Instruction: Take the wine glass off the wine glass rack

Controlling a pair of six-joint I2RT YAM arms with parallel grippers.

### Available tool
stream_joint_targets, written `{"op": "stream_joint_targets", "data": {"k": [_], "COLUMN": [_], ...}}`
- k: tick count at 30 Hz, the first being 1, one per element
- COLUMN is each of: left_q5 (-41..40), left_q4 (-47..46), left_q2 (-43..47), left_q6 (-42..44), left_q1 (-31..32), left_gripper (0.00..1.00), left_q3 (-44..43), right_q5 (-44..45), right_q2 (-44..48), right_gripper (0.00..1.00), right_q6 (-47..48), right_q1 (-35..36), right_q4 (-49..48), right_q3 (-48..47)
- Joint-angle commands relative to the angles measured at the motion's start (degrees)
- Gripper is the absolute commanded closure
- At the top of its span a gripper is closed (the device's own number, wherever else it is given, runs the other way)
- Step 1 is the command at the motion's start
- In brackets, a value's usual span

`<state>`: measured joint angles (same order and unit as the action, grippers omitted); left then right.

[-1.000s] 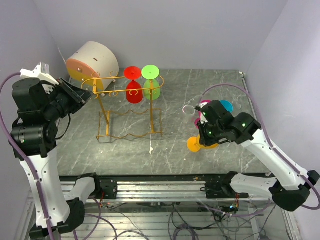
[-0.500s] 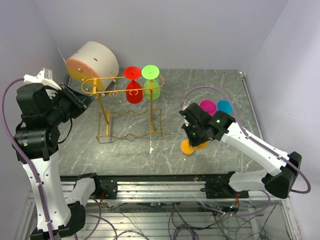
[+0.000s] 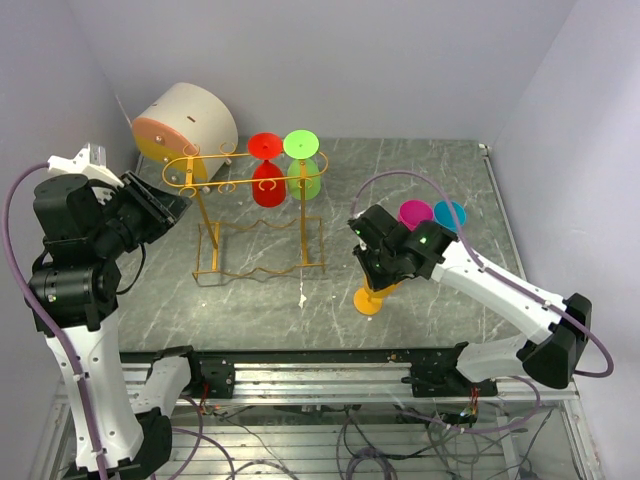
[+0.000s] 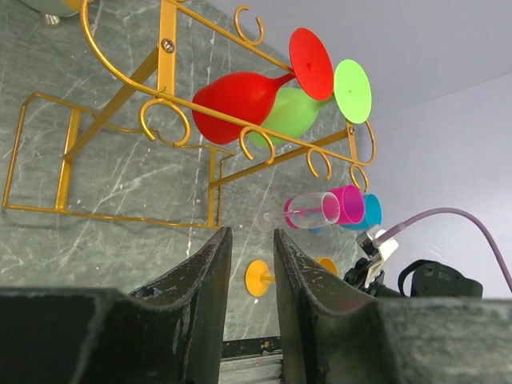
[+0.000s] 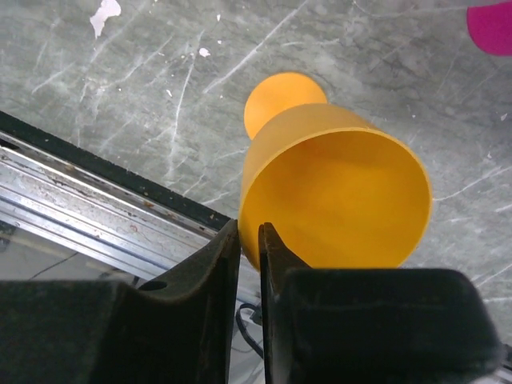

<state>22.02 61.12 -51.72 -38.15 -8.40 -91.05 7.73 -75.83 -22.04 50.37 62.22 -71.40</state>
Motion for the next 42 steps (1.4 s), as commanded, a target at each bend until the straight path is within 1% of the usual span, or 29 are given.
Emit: {"op": "stream_joint_targets", "data": {"k": [1,8,13,16,20,23,25,27,28,29,31,34,37,42], "left_q5": [-0.5,0.7,4.2,5.6,9.0,13.2,14.5,14.3,13.9,14.1,13.7,11.0,7.6,2.0], "left_q4": [-0.9,-3.5,-8.4,-10.3,-16.3,-22.9,-26.0,-27.6,-27.7,-28.1,-29.1,-28.4,-26.3,-22.6], "left_q2": [0.3,0.7,0.7,-0.2,-2.6,-5.7,-8.1,-10.4,-11.8,-13.1,-15.8,-19.2,-22.5,-27.7], "left_q6": [0.2,-1.6,-4.0,-5.4,-9.7,-14.4,-16.8,-18.1,-18.8,-19.4,-20.5,-20.3,-18.8,-15.8], "left_q1": [0.2,0.2,0.2,0.2,0.2,0.2,0.3,0.6,0.8,1.1,2.1,4.4,7.9,13.3], "left_gripper": [0.61,0.60,0.57,0.55,0.50,0.48,0.47,0.43,0.35,0.32,0.33,0.37,0.42,0.45], "left_q3": [0.6,1.4,2.9,2.9,3.3,4.1,4.3,3.2,2.3,1.4,-0.2,-2.8,-5.7,-9.7], "right_q5": [0.1,4.6,7.3,7.2,6.8,6.7,6.5,6.4,6.4,6.5,6.9,7.3,7.5,7.5], "right_q2": [0.0,3.1,7.2,11.1,16.2,18.1,18.8,19.6,20.0,20.3,20.8,21.4,21.8,22.0], "right_gripper": [0.84,0.83,0.78,0.76,0.71,0.70,0.70,0.70,0.70,0.70,0.70,0.70,0.70,0.70], "right_q6": [-0.3,-1.9,-3.6,-3.9,-4.1,-4.7,-5.3,-5.7,-6.0,-6.1,-6.3,-6.6,-7.0,-7.2], "right_q1": [0.5,0.5,0.6,0.5,0.5,0.5,0.5,0.5,0.5,0.5,0.5,0.5,0.5,0.5], "right_q4": [-1.3,-0.4,0.6,-1.1,-4.8,-6.2,-6.8,-7.2,-7.3,-7.5,-7.7,-8.2,-8.6,-8.5], "right_q3": [-2.4,-6.2,-10.7,-11.7,-10.2,-8.6,-7.8,-6.9,-6.7,-6.3,-5.9,-5.4,-5.3,-5.5]}}
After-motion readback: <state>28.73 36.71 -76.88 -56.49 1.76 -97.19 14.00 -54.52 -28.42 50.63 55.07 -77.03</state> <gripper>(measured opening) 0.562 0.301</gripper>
